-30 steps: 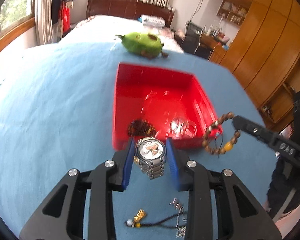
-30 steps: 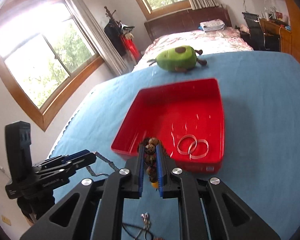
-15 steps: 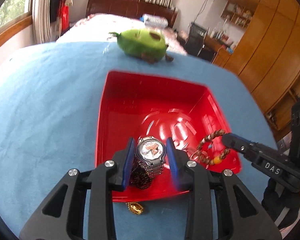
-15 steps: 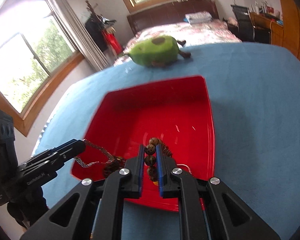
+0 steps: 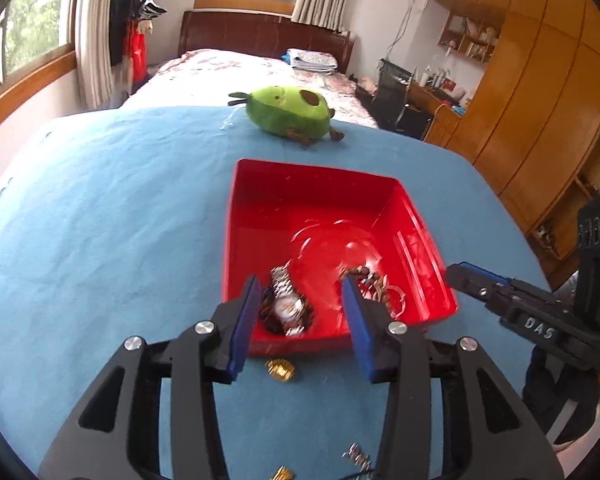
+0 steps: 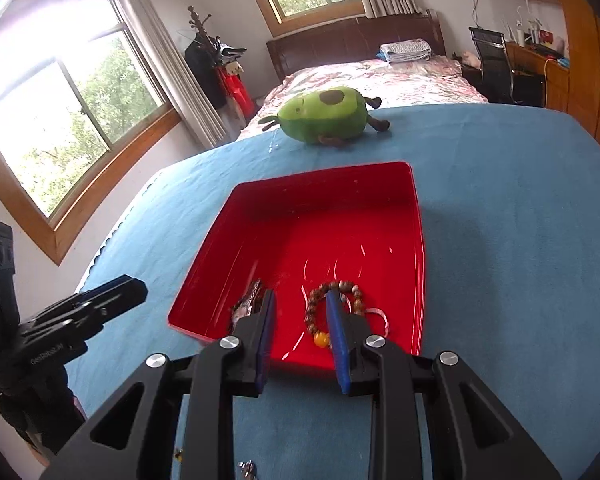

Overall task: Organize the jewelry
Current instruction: 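Withdraw both tools from the box toward the remaining jewelry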

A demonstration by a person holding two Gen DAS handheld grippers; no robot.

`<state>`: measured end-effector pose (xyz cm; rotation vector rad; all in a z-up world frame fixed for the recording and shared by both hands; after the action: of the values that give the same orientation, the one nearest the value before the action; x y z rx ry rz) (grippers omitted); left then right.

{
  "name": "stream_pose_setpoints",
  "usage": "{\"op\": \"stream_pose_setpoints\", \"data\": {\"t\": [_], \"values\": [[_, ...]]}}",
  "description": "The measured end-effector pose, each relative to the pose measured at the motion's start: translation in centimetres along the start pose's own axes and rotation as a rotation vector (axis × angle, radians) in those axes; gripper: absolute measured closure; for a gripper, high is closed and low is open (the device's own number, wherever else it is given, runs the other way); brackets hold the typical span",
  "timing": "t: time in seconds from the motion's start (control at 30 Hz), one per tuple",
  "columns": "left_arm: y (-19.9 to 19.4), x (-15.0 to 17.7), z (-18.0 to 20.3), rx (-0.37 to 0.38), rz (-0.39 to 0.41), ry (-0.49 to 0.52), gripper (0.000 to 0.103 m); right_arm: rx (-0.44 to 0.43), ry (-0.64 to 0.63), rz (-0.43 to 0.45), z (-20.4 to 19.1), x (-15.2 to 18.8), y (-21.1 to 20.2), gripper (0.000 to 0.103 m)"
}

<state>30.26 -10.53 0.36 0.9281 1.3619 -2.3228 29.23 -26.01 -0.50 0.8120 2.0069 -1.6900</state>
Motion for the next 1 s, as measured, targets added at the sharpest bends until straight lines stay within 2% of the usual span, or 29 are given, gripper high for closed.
{"op": "stream_pose_setpoints", "data": {"t": [0.2, 0.37, 0.43, 0.73, 0.9, 1.0], "values": [[-0.3, 3.3, -2.4, -0.084, -0.071, -0.033, 0.059, 0.013, -0.018, -0.028, -0.4, 2.0, -0.1, 0.076], [0.1, 6.9, -4.0, -0.127, -0.141, -0.043, 0.059, 0.026, -0.034, -0.084, -0.6, 4.7, 0.2, 0.076], [-0.1, 8.2, -4.4, -0.128, -0.157, -0.04, 0.057, 0.032, -0.047, -0.108, -0.6, 6.1, 0.3, 0.076], [-2.2, 15.9, -5.8, -0.13, -0.233, -0.071, 0.056, -0.005, -0.078, -0.18, -0.9, 13.9, -0.7, 0.076], [-3.1, 18.4, -5.7, -0.094, -0.255, -0.125, 0.056, -0.013, -0.089, -0.183, -1.2, 15.5, -1.6, 0.076], [-3.2, 19.0, -5.2, -0.1, -0.257, -0.123, 0.056, -0.012, -0.085, -0.187, -1.1, 16.1, -1.7, 0.076]]}}
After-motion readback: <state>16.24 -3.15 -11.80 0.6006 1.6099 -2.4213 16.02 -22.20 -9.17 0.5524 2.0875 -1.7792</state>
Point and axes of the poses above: each gripper's, at about its wrist camera, not at the fingertips, and y roughly the way its jaws point, z to its right, x to its underside, the point moved 9 cm from there along y, roughly the way its jaws point, and after that the axes turned 11 degrees about x, right-handed, at the moved point
